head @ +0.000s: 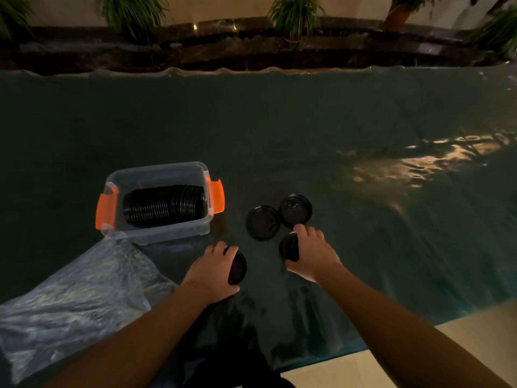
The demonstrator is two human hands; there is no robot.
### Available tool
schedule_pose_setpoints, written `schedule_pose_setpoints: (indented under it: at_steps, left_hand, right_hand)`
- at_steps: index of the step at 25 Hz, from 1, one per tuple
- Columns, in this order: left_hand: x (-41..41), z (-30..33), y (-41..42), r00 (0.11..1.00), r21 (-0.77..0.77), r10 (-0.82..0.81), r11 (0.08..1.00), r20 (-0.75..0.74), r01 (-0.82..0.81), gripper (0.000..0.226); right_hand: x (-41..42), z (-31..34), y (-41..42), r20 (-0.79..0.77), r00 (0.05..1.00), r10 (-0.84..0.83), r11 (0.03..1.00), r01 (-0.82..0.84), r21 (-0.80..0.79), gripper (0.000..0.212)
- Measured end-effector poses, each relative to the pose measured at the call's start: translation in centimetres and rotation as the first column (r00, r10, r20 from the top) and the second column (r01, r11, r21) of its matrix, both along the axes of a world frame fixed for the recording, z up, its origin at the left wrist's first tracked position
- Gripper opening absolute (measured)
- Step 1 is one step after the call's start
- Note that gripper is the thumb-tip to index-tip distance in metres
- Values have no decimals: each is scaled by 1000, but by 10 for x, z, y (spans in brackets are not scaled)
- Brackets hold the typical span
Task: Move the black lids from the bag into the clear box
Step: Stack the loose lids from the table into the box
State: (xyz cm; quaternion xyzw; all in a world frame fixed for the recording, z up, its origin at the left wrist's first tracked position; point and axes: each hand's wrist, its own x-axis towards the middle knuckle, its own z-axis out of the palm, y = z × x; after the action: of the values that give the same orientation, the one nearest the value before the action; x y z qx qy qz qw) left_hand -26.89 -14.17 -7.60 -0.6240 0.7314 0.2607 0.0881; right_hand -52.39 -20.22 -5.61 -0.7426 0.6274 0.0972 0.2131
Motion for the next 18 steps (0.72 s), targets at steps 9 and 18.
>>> schedule_pose_setpoints:
  at_steps: [9,18]
  left_hand:
    - [-32,30,-70,992,-252,16,967,-123,-47,94]
    - [-58,17,-117,997,-153,35,987,-68,-45,102]
  right_hand:
    - [-9,29,-71,48,998,36,986,-28,-163,75]
    - [-9,4,-115,28,996,79,995,-77,-65,82]
